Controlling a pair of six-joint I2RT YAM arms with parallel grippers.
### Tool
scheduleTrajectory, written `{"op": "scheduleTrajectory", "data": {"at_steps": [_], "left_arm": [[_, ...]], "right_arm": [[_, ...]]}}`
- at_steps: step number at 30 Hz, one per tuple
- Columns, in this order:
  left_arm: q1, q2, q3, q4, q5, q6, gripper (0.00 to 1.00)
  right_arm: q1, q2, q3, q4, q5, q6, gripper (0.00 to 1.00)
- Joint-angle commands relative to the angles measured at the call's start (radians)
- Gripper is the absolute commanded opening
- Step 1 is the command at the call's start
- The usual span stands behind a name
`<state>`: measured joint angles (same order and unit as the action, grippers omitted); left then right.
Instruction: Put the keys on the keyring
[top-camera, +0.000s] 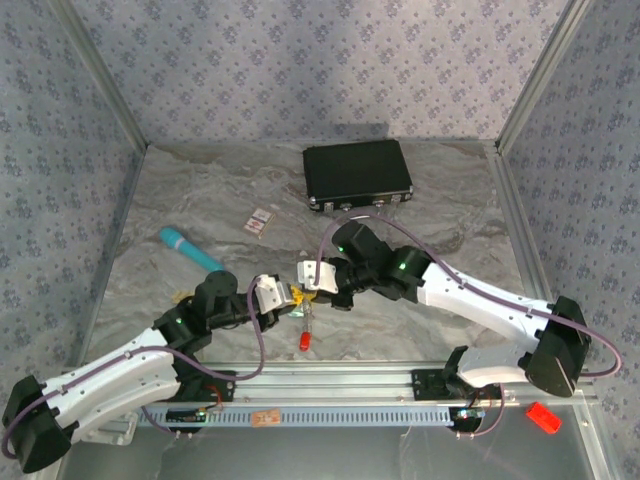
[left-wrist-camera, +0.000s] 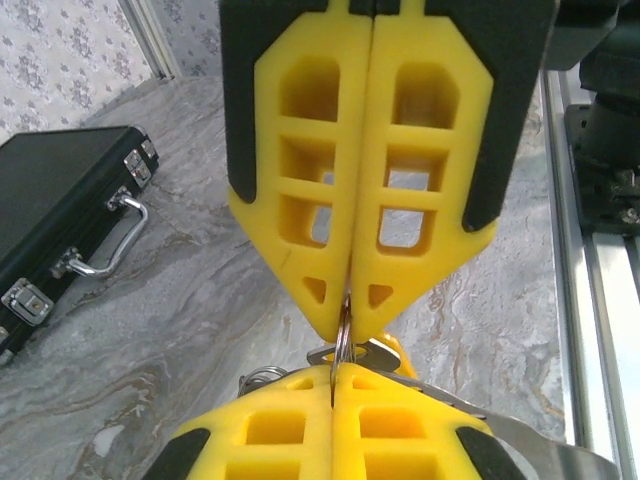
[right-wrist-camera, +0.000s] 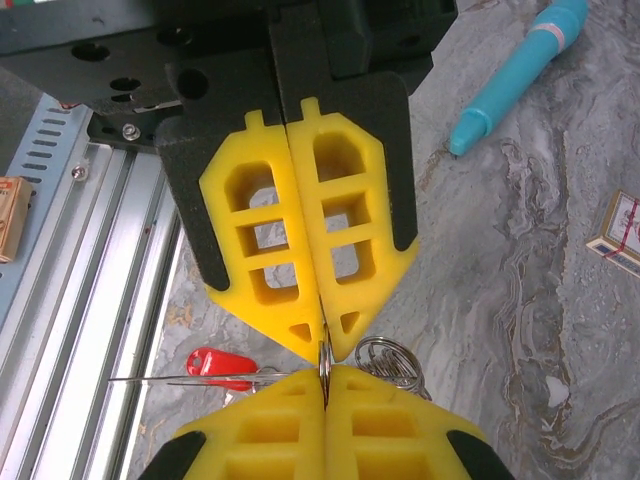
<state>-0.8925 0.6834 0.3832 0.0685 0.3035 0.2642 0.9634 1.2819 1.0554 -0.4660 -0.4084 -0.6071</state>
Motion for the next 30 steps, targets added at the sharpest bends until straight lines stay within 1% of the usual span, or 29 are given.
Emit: {"op": "scheduleTrajectory", "data": {"at_steps": [1, 2, 4, 5, 8, 11, 19, 23, 25, 28, 30], "left_arm": [[-0.003, -0.004, 0.029, 0.0, 0.013, 0.018, 0.0], [-0.004, -0.01, 0.022, 0.016, 0.012, 0.016, 0.0], [-0.004, -0.02, -0.006, 0.073, 0.015, 0.003, 0.0], [-0.003, -0.025, -0.026, 0.118, 0.023, -0.008, 0.0], [-0.003, -0.027, -0.061, 0.201, 0.039, -0.031, 0.0], [-0.003, -0.03, -0.066, 0.203, 0.042, -0.033, 0.0], [-0.003, -0.049, -0.072, 0.2, 0.042, -0.034, 0.0], [-0.003, -0.05, -0.073, 0.204, 0.042, -0.033, 0.0], [-0.003, -0.049, -0.073, 0.205, 0.043, -0.034, 0.0], [-0.003, -0.048, -0.076, 0.212, 0.043, -0.031, 0.0], [-0.003, -0.05, -0.076, 0.218, 0.045, -0.028, 0.0]], "right_arm": [[-0.017, -0.051, -0.029, 0.056, -0.056, 0.046, 0.15], [-0.03, -0.069, -0.054, 0.084, -0.061, 0.066, 0.23], [-0.062, -0.1, -0.116, 0.158, -0.082, 0.112, 0.32], [-0.08, -0.111, -0.148, 0.206, -0.101, 0.145, 0.35], [-0.105, -0.119, -0.2, 0.272, -0.138, 0.191, 0.36], [-0.107, -0.112, -0.216, 0.292, -0.148, 0.204, 0.36], [-0.109, -0.092, -0.21, 0.29, -0.171, 0.202, 0.26], [-0.11, -0.084, -0.201, 0.261, -0.179, 0.187, 0.16], [-0.111, -0.086, -0.198, 0.247, -0.186, 0.18, 0.14], [-0.113, -0.088, -0.197, 0.239, -0.194, 0.171, 0.07], [-0.114, -0.079, -0.199, 0.235, -0.188, 0.171, 0.05]]}}
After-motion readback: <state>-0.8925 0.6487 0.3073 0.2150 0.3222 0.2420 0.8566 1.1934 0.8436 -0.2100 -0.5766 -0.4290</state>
